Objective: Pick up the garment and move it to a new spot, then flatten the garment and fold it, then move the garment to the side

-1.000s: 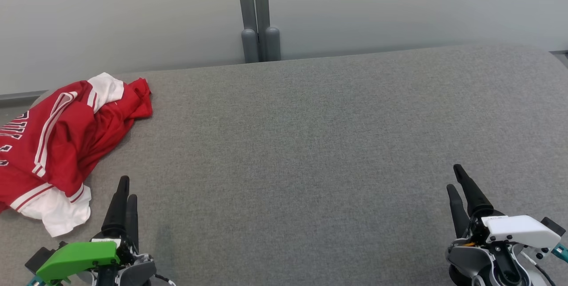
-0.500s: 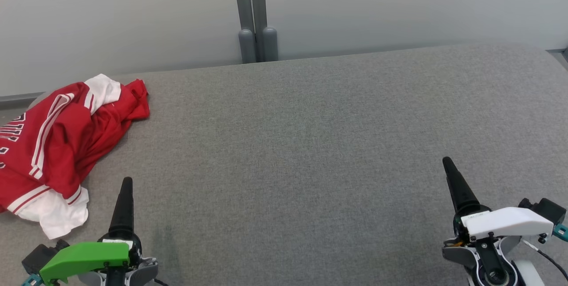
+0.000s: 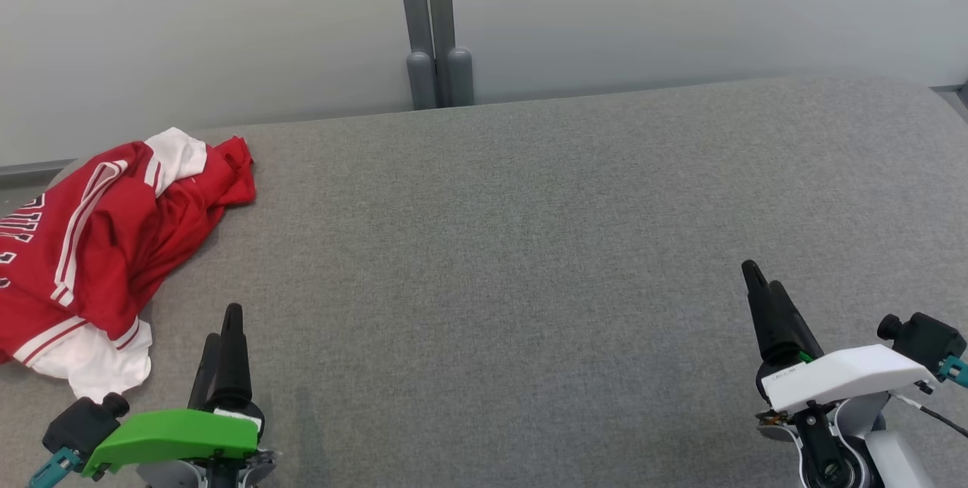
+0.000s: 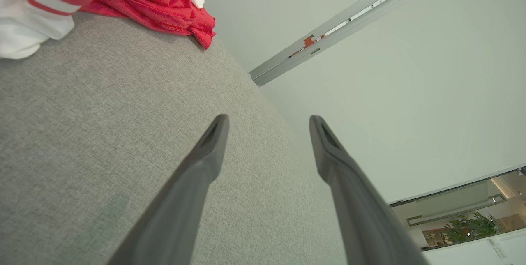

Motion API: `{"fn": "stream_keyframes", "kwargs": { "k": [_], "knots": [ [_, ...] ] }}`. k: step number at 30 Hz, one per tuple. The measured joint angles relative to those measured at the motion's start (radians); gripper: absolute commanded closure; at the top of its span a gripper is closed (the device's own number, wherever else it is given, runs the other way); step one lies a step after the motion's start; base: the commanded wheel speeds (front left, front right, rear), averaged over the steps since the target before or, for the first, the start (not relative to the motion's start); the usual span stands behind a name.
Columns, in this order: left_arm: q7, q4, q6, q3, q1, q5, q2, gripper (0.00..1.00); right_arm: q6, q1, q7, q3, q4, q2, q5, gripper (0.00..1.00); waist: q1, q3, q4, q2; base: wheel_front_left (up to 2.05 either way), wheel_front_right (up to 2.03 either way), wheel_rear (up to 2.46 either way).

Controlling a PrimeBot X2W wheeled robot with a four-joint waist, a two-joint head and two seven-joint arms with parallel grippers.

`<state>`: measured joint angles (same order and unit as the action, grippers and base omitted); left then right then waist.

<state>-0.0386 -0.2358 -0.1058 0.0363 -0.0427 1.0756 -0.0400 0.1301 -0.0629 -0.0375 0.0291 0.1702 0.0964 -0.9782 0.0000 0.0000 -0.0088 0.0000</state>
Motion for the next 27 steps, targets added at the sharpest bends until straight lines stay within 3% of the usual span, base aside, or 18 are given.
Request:
{"fn": "stream_keyframes", "kwargs": {
  "k": [14, 27],
  "knots": [
    [-0.047, 0.011, -0.008, -0.005, 0.026, -0.268, -0.004, 0.0, 0.0, 0.01, -0.045, 0.01, -0.002, 0.013, 0.243, 0.0, 0.0, -0.004, 0.0, 0.0, 0.0, 0.0, 0.0],
    [-0.086, 0.022, -0.009, 0.001, 0.053, -0.449, -0.007, 0.0, 0.0, 0.018, -0.086, 0.017, -0.021, 0.028, 0.405, 0.0, 0.0, -0.007, -0.003, 0.0, 0.0, 0.0, 0.0]
  ]
}}
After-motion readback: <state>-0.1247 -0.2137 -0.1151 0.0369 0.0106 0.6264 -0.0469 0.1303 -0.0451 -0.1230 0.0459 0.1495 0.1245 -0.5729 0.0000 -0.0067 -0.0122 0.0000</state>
